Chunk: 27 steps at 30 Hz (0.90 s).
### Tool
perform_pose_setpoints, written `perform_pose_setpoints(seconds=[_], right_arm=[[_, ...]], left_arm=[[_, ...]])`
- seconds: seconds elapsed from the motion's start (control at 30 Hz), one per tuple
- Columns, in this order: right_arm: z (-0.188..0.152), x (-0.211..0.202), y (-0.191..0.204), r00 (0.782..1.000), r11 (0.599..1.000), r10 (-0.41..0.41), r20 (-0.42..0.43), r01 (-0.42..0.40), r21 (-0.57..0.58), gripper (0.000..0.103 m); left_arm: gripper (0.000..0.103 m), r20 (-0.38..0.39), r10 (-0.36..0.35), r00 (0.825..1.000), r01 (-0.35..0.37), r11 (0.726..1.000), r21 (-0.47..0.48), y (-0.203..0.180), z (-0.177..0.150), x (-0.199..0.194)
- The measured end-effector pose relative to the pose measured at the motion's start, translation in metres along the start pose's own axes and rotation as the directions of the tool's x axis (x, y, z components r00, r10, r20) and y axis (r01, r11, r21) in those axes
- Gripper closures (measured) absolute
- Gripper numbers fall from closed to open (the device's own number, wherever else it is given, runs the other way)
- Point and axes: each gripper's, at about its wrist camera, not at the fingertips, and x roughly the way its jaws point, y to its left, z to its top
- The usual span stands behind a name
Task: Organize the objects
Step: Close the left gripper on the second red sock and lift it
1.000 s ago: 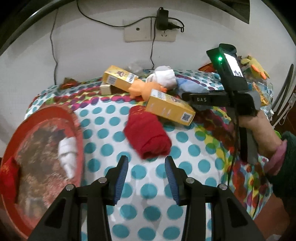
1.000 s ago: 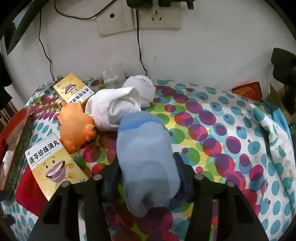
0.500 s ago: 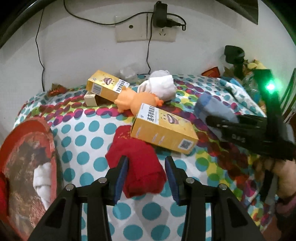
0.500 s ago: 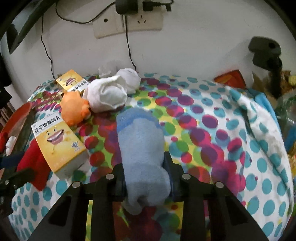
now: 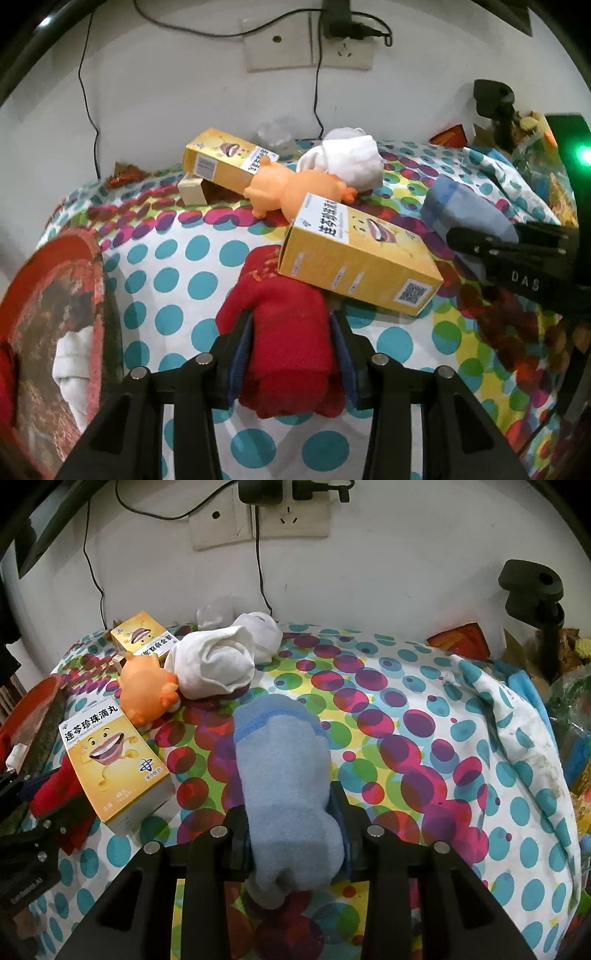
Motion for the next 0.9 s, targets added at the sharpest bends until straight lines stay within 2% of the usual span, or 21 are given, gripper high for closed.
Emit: perform_pose_setpoints(seconds=[0.17, 0.33, 0.37, 0.57, 0.73, 0.83, 0.9], right_arm=[[0.0003, -0.0003, 0.0001, 1.000, 1.000, -0.001, 0.000, 0.001, 0.000, 0.069], [0.0011, -0.0002, 0.0013, 1.000, 1.000, 0.001, 0.000, -0.001, 0.004, 0.069], [0.0006, -0.0006, 0.0002, 1.000, 1.000, -0.002, 0.000, 0.002, 0.002, 0.069], [0.0004, -0.0002, 0.0006, 1.000, 1.000, -0.002, 0.000, 0.002, 0.004, 0.069], [0.0000, -0.0011, 0.0008, 1.000, 1.000, -0.006, 0.000, 0.006, 0.003, 0.068], [0.0003, -0.0012, 0.0011, 1.000, 1.000, -0.005, 0.001, 0.005, 0.004, 0.068], [0.0007, -0.0011, 0.0021, 1.000, 1.000, -0.004, 0.001, 0.004, 0.006, 0.068]], left_arm=[[0.059, 0.012, 0.018, 1.000, -0.019, 0.999, 0.035, -0.0051, -0.0030, 0.0014], [0.057, 0.008, 0.018, 1.000, -0.018, 0.999, 0.033, -0.0045, -0.0025, 0.0023], [0.053, 0.005, 0.015, 1.000, -0.015, 0.999, 0.034, -0.0045, -0.0026, 0.0034], [0.048, -0.004, 0.005, 1.000, -0.005, 1.000, 0.003, 0.0005, -0.0031, 0.0059], [0.048, -0.001, 0.033, 0.999, -0.033, 0.999, 0.001, -0.0003, -0.0034, 0.0047], [0.051, -0.001, 0.031, 1.000, -0.031, 1.000, -0.004, 0.0008, -0.0037, 0.0044], [0.061, 0.005, 0.033, 0.999, -0.033, 0.999, -0.004, 0.0009, -0.0039, 0.0029]])
